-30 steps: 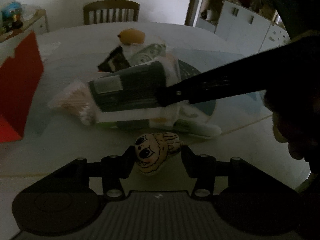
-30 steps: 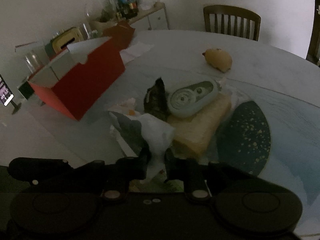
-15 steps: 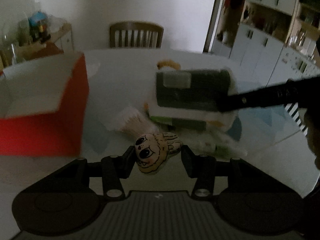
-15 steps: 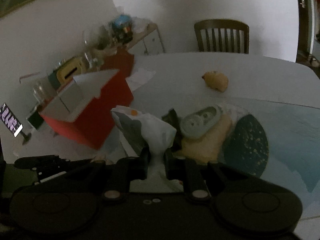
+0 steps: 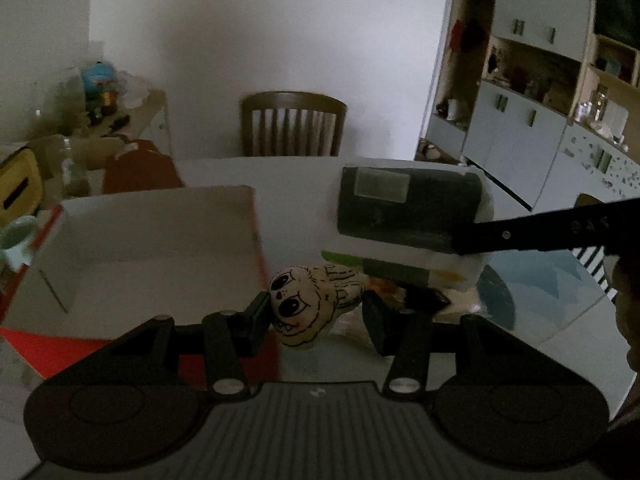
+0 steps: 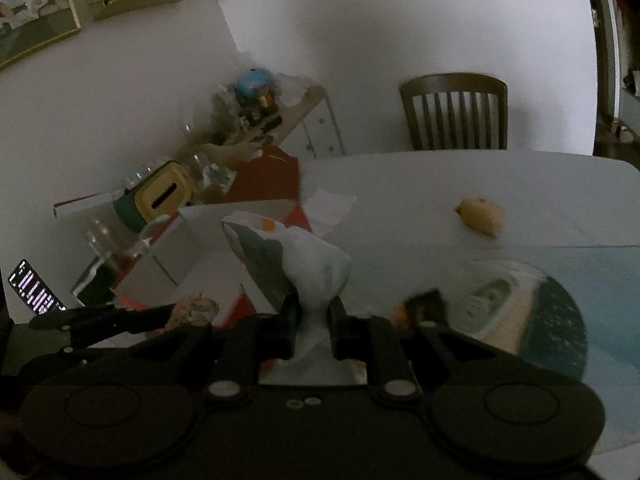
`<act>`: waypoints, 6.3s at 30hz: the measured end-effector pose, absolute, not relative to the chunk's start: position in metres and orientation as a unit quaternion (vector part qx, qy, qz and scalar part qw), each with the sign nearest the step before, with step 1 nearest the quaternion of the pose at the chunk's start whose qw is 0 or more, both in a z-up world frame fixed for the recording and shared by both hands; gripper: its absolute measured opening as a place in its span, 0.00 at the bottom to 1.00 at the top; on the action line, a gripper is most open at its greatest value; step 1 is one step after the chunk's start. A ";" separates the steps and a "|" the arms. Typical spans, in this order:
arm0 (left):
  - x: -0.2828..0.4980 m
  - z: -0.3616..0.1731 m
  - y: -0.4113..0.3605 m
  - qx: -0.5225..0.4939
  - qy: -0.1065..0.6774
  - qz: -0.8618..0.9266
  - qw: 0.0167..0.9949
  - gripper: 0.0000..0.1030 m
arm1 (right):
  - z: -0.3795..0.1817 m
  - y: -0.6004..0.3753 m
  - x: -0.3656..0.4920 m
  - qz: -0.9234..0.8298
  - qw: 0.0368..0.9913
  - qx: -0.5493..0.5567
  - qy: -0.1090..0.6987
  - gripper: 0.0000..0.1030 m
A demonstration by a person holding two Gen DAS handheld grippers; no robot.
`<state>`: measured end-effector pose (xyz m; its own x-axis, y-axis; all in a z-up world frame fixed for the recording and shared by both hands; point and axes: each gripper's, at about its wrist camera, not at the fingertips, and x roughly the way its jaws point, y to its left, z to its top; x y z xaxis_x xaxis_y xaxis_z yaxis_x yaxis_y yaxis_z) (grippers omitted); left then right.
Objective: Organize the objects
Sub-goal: 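Carry the cookie in the left tool and the grey box in the right tool into the red box, then open the left tool to drop the cookie while the right tool sets down the grey box, then move both tools back over the items on the table, then grasp the cotton swab bag with the left tool while the right tool grasps the white-green tube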
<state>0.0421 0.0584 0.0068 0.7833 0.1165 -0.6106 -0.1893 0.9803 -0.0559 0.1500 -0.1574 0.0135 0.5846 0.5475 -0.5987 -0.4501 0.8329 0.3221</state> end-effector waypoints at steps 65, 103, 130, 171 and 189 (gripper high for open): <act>0.141 -0.060 0.282 -0.060 0.500 0.194 0.842 0.65 | -0.056 0.073 0.219 0.265 0.854 -0.123 0.430 0.41; 0.072 0.017 0.119 -0.078 0.377 0.162 0.909 0.81 | 0.002 -0.107 0.132 0.273 0.895 0.013 0.352 0.99; 0.146 -0.053 0.001 -0.099 0.419 0.146 0.891 1.00 | -0.059 -0.255 0.135 0.207 0.882 -0.031 0.423 0.98; 0.215 -0.142 0.001 -0.116 0.467 0.262 0.836 0.99 | -0.127 -0.247 0.158 0.313 0.817 -0.135 0.464 0.47; 0.185 -0.128 0.004 -0.103 0.441 0.230 0.861 0.34 | -0.121 -0.244 0.147 0.317 0.821 -0.121 0.459 0.21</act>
<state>0.1847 0.0040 -0.1283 0.5047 0.3051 -0.8075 -0.4868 0.8731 0.0257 0.1472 -0.2436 -0.1208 0.3781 0.4091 -0.8305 -0.6309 0.7703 0.0922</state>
